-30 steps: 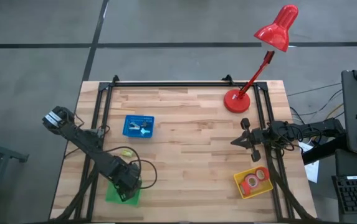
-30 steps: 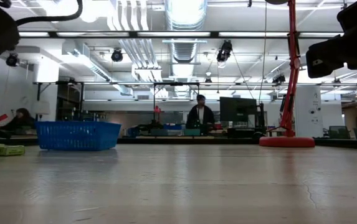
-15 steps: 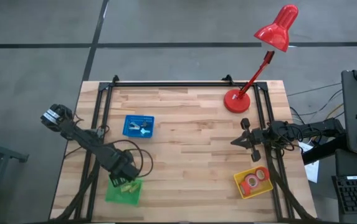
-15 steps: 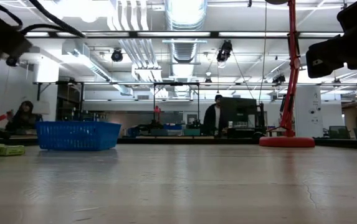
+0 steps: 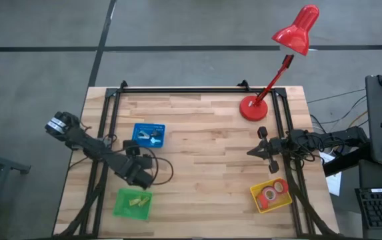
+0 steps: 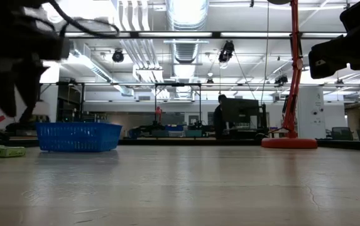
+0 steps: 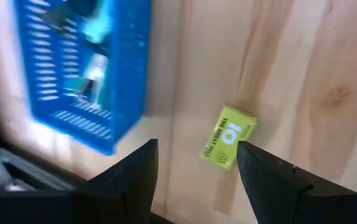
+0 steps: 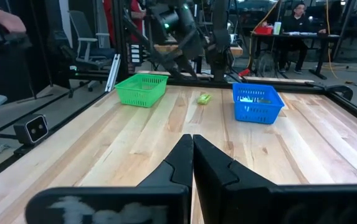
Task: Pick and place Stapler, Stapler remover, tape
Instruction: Put the green stapler pin box into the green bins
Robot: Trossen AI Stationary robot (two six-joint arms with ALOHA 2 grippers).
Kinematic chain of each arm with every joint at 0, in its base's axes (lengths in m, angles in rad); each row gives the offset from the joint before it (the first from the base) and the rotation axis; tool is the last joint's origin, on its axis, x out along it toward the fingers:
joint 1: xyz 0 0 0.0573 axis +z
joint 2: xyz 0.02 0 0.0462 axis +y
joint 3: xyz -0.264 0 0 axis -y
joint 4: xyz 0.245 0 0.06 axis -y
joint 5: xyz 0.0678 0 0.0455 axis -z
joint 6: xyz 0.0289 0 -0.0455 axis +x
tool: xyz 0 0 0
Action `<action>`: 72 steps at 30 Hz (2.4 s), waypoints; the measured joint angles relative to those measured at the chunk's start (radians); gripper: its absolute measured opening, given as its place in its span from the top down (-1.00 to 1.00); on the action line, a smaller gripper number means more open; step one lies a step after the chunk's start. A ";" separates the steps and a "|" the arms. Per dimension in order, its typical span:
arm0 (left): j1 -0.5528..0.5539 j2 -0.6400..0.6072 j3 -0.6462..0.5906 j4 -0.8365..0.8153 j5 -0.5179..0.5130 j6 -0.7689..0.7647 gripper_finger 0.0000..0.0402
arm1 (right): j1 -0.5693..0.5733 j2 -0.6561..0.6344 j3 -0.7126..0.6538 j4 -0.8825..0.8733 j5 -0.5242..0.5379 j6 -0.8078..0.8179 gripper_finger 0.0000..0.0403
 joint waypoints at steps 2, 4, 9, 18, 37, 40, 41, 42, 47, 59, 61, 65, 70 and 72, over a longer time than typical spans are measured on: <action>0.032 0.000 -0.033 0.050 0.065 0.032 -0.08 | 0.000 0.000 0.000 0.000 0.000 0.000 0.96; 0.065 0.000 -0.069 0.092 0.134 0.064 -0.09 | 0.000 0.000 0.000 0.000 0.000 0.000 0.96; 0.121 0.000 -0.150 0.164 0.187 0.158 -0.09 | 0.000 0.000 0.000 0.000 0.000 0.000 0.96; 0.131 0.000 -0.245 0.304 0.193 0.242 -0.08 | 0.000 0.000 0.000 0.000 0.000 0.000 0.96; 0.131 -0.003 -0.261 0.377 0.199 0.188 0.50 | 0.000 0.000 0.000 0.000 0.000 0.000 0.96; 0.132 -0.003 -0.252 0.398 0.176 0.177 0.60 | 0.000 0.000 0.000 0.000 0.000 0.000 0.96; 0.132 -0.003 -0.249 0.395 0.174 0.176 0.62 | 0.000 0.000 0.000 0.000 0.000 0.000 0.96; 0.131 -0.003 -0.243 0.390 0.175 0.175 0.64 | 0.000 0.000 0.000 0.000 0.000 0.000 0.96; 0.131 -0.005 -0.197 0.388 0.181 0.169 0.74 | 0.000 0.000 0.000 0.000 0.000 0.000 0.96; 0.131 -0.005 -0.049 0.337 0.198 0.171 0.97 | 0.000 0.000 0.000 0.000 0.000 0.000 0.96; 0.131 -0.006 -0.038 0.327 0.198 0.173 0.98 | 0.000 0.000 0.000 0.000 0.000 0.000 0.96; 0.131 -0.006 -0.031 0.320 0.199 0.175 0.97 | 0.000 0.000 0.000 0.000 0.000 0.000 0.96; 0.129 -0.006 -0.019 0.320 0.245 0.147 0.98 | 0.000 0.000 0.000 0.000 0.000 0.000 0.96; 0.125 -0.006 -0.008 0.320 0.298 0.113 0.98 | 0.000 0.000 0.000 0.000 0.000 0.000 0.96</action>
